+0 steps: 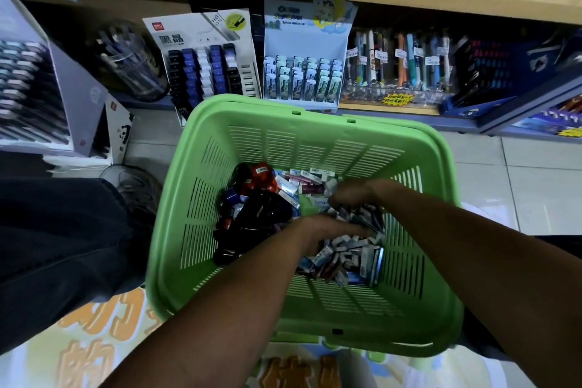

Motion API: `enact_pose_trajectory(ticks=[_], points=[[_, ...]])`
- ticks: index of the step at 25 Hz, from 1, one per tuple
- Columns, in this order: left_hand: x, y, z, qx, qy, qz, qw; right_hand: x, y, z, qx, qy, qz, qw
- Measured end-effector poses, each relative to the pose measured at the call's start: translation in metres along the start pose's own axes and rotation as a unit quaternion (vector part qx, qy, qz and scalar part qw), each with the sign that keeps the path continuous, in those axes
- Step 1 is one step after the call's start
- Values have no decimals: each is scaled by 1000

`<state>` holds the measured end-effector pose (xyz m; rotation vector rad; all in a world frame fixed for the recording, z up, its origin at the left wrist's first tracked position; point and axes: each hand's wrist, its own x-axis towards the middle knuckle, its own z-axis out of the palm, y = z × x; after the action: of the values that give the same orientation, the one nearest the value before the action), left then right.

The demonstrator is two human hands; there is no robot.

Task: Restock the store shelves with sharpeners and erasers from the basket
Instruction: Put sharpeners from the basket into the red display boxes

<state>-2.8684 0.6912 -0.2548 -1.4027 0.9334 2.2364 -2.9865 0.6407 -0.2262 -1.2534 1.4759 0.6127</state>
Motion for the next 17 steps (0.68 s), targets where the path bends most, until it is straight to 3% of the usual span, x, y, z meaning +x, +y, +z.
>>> enact_pose_trajectory(ticks=[4, 8, 13, 17], points=[[8, -2, -1, -42, 20, 13, 999, -2, 2, -4, 36, 6, 11, 999], [55, -10, -15, -115, 21, -6, 993, -12, -6, -14, -47, 27, 8, 998], [-24, 19, -9, -120, 9, 6, 993, -46, -24, -25, -163, 42, 33, 985], [-52, 34, -11, -73, 23, 10, 997, -80, -37, -28, -149, 82, 42, 985]])
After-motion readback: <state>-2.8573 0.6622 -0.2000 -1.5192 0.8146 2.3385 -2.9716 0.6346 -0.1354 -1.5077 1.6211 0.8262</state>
